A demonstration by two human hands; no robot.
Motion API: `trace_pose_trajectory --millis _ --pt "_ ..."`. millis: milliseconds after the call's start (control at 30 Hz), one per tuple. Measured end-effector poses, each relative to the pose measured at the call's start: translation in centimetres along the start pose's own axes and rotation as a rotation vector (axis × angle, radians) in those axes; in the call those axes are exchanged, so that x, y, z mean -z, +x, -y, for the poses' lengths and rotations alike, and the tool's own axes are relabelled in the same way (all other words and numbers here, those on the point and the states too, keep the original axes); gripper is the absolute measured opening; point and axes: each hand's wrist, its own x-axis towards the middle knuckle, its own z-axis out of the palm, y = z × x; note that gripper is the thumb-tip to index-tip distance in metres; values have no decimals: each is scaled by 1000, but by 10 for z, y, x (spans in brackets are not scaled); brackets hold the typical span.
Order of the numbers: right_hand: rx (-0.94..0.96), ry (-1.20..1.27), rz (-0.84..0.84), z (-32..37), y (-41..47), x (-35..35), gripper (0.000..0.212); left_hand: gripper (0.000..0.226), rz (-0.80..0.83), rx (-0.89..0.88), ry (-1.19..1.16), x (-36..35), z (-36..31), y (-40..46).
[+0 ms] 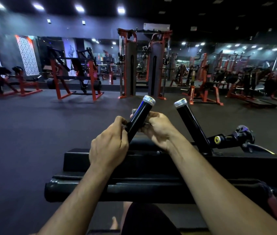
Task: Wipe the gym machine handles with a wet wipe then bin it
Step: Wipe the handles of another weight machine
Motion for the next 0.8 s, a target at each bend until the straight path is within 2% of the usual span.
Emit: trace_pose_trajectory --millis 67,133,200,233,300,367,433,500,567,633,733,800 --pt "83 -195 -90 1 -4 3 27 7 4 -10 -3 -1 1 0" --pt "228 -356 -276 4 -10 10 27 7 12 -16 -1 -1 2 0" --pt "529 -606 -467 13 -20 18 24 8 12 -20 -6 -3 5 0" --pt "723 -765 -482 21 -26 18 24 10 3 -16 -19 -3 6 0" --pt "1095 -1093 -353 40 -28 15 24 17 -28 -2 -72 -4 8 0" --pt "1243 -1437 -76 66 -13 3 20 23 -80 18 -152 -4 10 1" --pt "1165 -1876 189 89 6 -11 18 26 -122 41 -206 -3 14 2" --pt "958 -2193 383 106 14 -23 21 26 -131 35 -225 -3 16 2" --pt "676 -2277 535 119 8 -39 22 24 -147 21 -248 -2 17 2" --pt "443 -2318 617 128 5 -55 24 22 -169 20 -294 -2 19 4" --pt "294 -2362 627 135 15 -72 21 22 -224 33 -397 -1 23 3" --pt "280 -2343 662 128 21 -82 17 22 -267 63 -451 0 24 3"
